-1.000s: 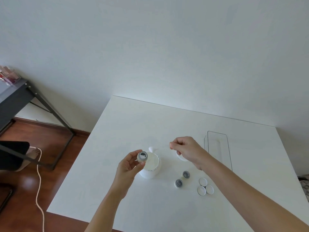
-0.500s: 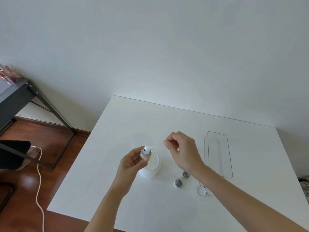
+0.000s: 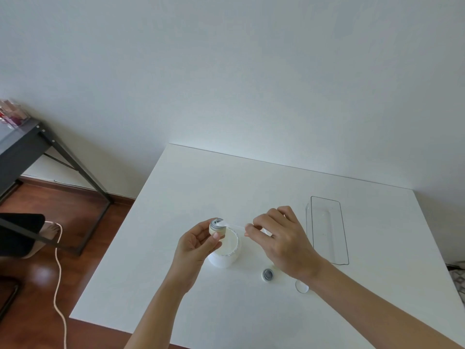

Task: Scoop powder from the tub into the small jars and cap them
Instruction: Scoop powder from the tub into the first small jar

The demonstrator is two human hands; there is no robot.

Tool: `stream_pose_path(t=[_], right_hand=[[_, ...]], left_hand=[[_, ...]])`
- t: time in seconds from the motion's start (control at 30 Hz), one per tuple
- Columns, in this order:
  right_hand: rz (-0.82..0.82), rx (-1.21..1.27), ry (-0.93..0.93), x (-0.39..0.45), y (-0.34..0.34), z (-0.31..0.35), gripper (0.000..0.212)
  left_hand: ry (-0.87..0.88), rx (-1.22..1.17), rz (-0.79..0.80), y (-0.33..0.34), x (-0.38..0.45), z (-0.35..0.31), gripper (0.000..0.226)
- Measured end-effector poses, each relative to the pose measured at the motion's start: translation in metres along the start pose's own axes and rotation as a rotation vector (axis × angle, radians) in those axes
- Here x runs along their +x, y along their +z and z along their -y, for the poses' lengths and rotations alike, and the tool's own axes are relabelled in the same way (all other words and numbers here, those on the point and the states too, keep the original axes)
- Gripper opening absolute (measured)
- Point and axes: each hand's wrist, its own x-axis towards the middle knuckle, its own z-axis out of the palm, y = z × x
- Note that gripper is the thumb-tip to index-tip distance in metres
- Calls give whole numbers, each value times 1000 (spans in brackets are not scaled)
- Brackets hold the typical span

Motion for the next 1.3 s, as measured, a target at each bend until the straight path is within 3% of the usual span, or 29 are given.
stream_pose_path(t=[0.2,0.37,0.47,0.67,0.8,0.9,1.0,1.13,1.3], right_hand=[[-3,61,113,0,-7,-1,23],[86,421,578,2,-7,1,15],[215,503,723,0,6,0,18],[504,432,702,-2,44,8,21],[616,263,507,4,67,12,23],[726,137,343,8,80,16,13],[844,60,307,9,87,21,12],[896,131,404,7,93,27,8],[833,421,782,4,92,21,21]], left_hand=[[-4,-58,-6,-2,-1,1,37],[1,-101,-13,-7,0,5,39],[-1,-111,-8,-12,-1,8,38],[-21,-142,-10,-21,-5,12,44],[-24,-145,-41,-24,-7,12,47],[-25,-173,-64,-27,-9,12,41],[-27,-162,-60,-30,-10,12,38],[-23,-139,-45,-33,-11,13,44],[-4,-85,-29,-34,-10,14,44]])
